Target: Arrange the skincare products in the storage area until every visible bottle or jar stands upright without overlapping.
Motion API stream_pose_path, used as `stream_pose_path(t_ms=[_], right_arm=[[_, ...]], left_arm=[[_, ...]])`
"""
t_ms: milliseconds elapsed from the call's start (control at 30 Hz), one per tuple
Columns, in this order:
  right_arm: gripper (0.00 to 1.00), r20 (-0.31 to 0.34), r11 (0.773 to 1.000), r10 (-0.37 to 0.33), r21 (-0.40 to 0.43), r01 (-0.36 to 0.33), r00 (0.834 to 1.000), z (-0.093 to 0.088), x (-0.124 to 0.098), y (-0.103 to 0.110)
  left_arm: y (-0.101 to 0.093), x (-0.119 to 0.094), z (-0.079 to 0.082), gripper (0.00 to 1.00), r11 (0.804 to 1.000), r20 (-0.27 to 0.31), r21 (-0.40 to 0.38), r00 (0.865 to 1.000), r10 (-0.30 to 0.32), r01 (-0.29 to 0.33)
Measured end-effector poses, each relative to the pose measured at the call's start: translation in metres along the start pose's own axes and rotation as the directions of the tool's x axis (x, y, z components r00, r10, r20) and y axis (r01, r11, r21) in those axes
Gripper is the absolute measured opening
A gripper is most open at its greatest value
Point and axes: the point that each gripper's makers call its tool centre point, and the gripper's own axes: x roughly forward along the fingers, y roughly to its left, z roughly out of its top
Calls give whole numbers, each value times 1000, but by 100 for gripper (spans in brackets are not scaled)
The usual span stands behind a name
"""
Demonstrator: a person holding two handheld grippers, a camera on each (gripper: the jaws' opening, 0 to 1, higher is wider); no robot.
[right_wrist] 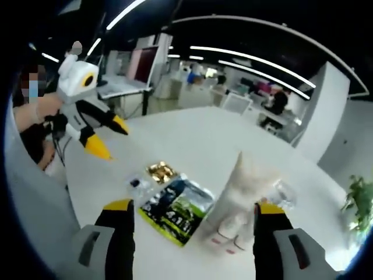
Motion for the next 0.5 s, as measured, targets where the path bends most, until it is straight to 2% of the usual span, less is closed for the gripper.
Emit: stream_pose_path(t_ms=[200,333,500], right_arm=[[88,-21,999,-30,13,30,999,-12,-10,-15],[97,-53,1000,-21,11,22,998,-23,-16,-20],[99,-76,1000,-11,16,12,997,-33,-21,-27]], left_arm=[[-2,0,1,54,1000,2,7,1000,-10,10],[-6,-1,2,57,1000,8,13,1000,-26,26],[-11,0,1,62,998,-6,27,998,-55,55]])
